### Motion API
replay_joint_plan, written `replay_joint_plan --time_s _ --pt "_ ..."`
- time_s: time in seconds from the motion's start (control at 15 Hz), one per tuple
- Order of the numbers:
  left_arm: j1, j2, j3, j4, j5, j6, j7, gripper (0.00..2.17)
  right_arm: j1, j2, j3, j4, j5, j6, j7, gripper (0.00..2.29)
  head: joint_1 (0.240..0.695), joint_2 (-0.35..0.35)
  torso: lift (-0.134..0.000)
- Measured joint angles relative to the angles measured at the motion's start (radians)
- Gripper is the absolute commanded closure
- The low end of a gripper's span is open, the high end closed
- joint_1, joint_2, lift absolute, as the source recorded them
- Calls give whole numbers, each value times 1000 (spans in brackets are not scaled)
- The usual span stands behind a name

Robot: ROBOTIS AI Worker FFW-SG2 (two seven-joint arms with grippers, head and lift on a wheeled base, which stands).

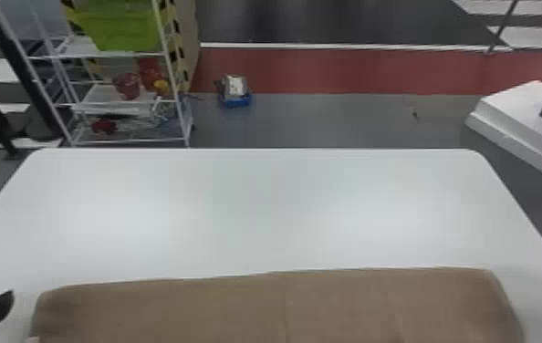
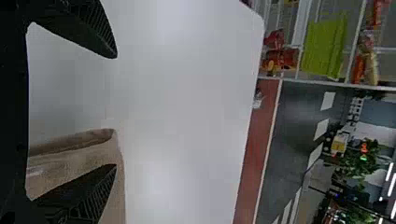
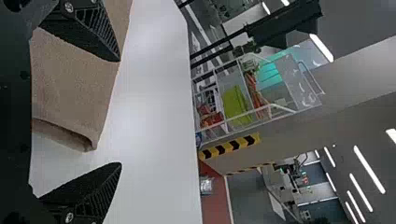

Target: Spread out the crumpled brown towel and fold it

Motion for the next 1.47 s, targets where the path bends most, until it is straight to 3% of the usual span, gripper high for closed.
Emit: replay_joint_plan --time_s 0.07,0.13,0.27,0.53,0.73,1.47 --pt "3 -23 16 -7 18 -62 13 19 1 15 -3 -11 -9 -15 2 1696 695 59 -124" --pt "13 -47 35 -25 52 -110 19 36 3 32 2 -25 -12 -33 4 2074 695 67 -124" --pt "48 -63 49 -79 122 -127 18 46 6 60 52 -52 18 -58 -5 2125 695 84 -124" --pt "102 -66 11 -145 193 -63 6 43 9 92 211 -76 193 -129 -81 2125 695 112 -124" --pt "121 -66 -14 -139 199 -78 3 46 8 87 249 -40 253 -163 -98 2125 695 98 -124" --pt "104 -66 -17 -95 197 -129 3 49 44 49 255 12 341 -143 -101 2125 695 67 -124"
